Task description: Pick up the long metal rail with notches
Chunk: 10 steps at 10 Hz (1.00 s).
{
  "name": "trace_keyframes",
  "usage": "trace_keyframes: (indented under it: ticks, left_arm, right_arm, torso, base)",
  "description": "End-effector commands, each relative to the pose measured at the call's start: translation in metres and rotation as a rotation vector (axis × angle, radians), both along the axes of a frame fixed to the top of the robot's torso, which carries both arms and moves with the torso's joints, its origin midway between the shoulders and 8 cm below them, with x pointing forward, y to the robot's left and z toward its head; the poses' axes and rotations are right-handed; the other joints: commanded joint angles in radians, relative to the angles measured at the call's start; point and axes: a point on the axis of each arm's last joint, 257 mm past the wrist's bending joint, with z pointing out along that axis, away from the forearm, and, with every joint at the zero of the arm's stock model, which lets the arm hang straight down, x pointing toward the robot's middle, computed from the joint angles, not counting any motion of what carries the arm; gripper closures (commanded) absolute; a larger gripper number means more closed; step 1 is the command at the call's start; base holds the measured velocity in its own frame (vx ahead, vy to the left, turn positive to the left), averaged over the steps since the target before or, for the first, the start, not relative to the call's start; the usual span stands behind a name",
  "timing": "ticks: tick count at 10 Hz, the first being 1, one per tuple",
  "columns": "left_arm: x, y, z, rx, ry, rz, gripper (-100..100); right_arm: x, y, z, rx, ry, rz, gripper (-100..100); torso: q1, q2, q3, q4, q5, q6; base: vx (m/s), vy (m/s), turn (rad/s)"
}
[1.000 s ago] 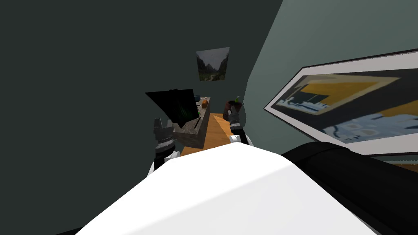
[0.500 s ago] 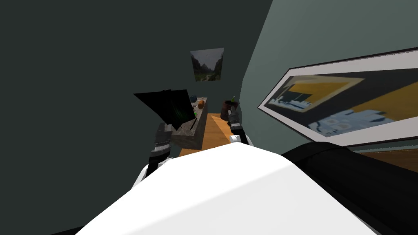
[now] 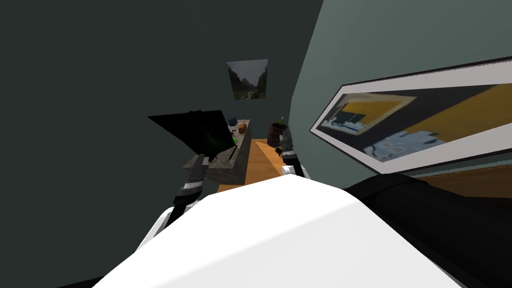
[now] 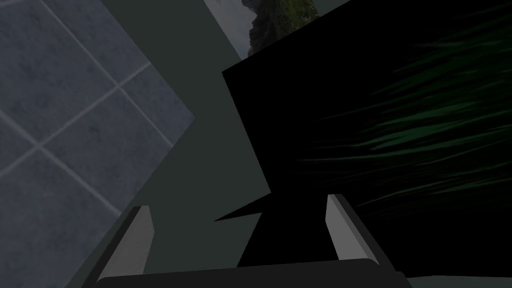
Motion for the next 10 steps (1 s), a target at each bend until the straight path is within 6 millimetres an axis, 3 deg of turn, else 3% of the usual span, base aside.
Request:
trace_keyframes:
  ticks: [1,6,8,9,10]
  left_arm:
    - [-0.003,0.017,-0.02,0.066,0.07,0.018,-100]
    - [-0.007,0.041,-0.045,0.197,0.175,0.015,-100]
    - [-0.016,0.069,-0.07,0.286,0.275,0.038,-100]
    - [-0.015,0.068,-0.069,0.307,0.278,0.024,-100]
    - [-0.02,0.083,-0.081,0.347,0.329,0.035,-100]
  right_arm:
    - [0.0,0.0,0.0,0.0,0.0,0.0,0]
    - [0.0,0.0,0.0,0.0,0.0,0.0,0]
    - [0.0,0.0,0.0,0.0,0.0,0.0,0]
    - [0.0,0.0,0.0,0.0,0.0,0.0,0]
    - [0.0,0.0,0.0,0.0,0.0,0.0,0]
  torso:
    - [0.0,0.0,0.0,0.0,0.0,0.0]
    - [-0.001,-0.001,-0.001,0.0,0.0,0.0]
    - [0.001,0.0,0.0,0.0,0.0,0.0]
    - [-0.001,0.0,0.0,0.0,0.0,0.0]
    - [0.0,-0.001,0.0,0.0,0.0,-0.001]
  base:
    - [-0.001,-0.079,-0.19]
    - [0.007,-0.061,-0.092]
    - [0.003,-0.066,-0.183]
    - [0.009,-0.064,-0.064]
    - [0.022,-0.072,-0.13]
